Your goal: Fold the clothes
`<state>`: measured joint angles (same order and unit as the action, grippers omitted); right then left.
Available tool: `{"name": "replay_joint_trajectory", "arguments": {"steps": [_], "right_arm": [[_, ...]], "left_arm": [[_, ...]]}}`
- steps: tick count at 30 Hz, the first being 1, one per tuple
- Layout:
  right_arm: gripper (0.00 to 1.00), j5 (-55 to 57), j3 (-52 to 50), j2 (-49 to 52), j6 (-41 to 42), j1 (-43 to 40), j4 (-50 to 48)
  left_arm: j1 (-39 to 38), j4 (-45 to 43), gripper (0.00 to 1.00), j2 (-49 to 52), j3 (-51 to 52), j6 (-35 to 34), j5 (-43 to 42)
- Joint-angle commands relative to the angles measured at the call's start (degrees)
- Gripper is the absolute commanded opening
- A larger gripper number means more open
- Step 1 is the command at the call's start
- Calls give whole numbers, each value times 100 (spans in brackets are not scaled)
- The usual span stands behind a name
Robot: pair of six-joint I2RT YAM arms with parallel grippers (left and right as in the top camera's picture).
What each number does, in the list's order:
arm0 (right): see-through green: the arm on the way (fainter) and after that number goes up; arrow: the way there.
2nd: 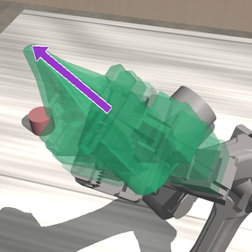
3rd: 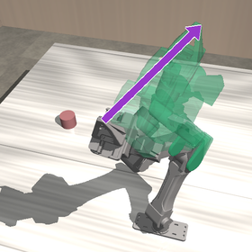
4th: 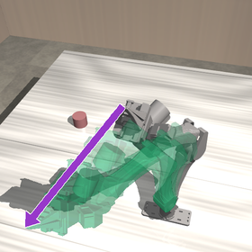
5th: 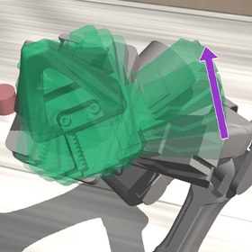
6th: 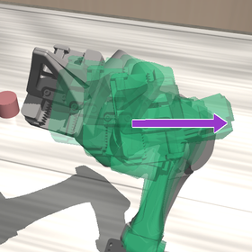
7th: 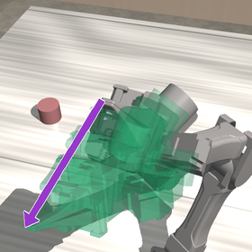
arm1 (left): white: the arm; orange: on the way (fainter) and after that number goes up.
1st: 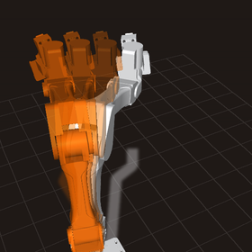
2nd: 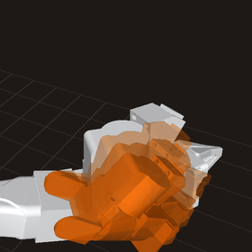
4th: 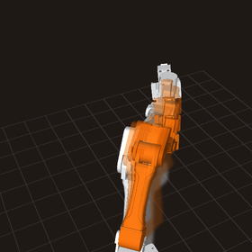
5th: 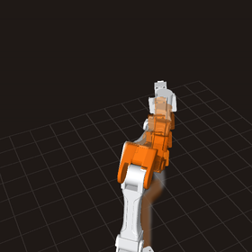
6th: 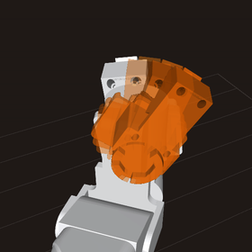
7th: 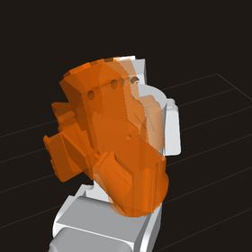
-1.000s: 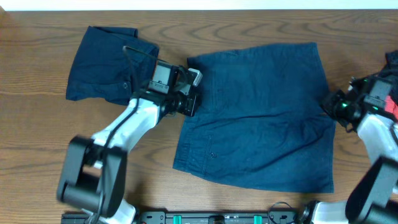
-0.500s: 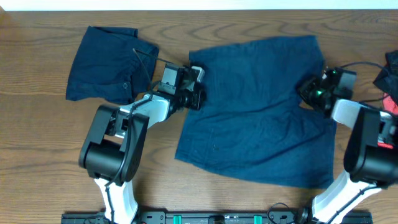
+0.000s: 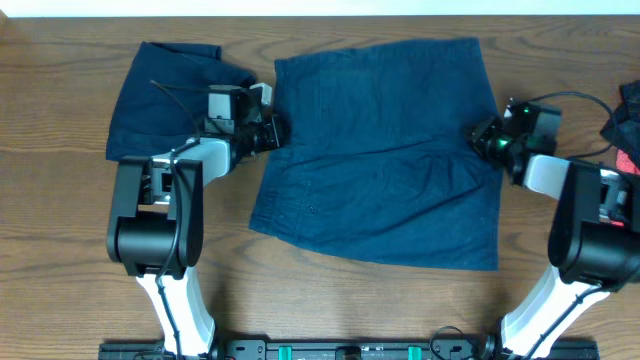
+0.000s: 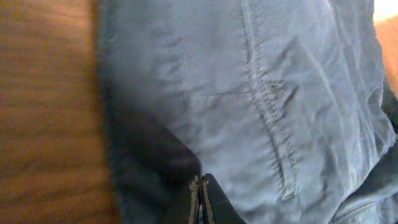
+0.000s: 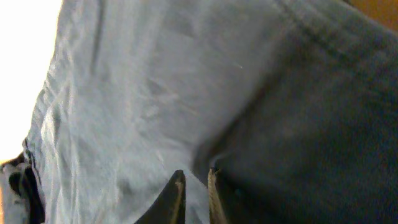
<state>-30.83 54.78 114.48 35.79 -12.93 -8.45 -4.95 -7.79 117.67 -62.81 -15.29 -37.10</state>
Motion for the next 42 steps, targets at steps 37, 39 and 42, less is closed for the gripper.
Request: {"name": "replay_joint_trajectory", "arguments": {"steps": [37, 39, 42], "right_arm": [[49, 778, -1917, -2044, -2726, -1327, 5580], [49, 787, -1987, -2044, -2776, -1327, 5584], [48, 791, -2068, -2046, -2806, -1327, 5582]], "left_arm": [[-20, 5707, 52, -2549, 929, 1283, 802], [-20, 5724, 52, -2549, 929, 1281, 804], [-20, 5770, 52, -2551, 929, 1263, 804]]}}
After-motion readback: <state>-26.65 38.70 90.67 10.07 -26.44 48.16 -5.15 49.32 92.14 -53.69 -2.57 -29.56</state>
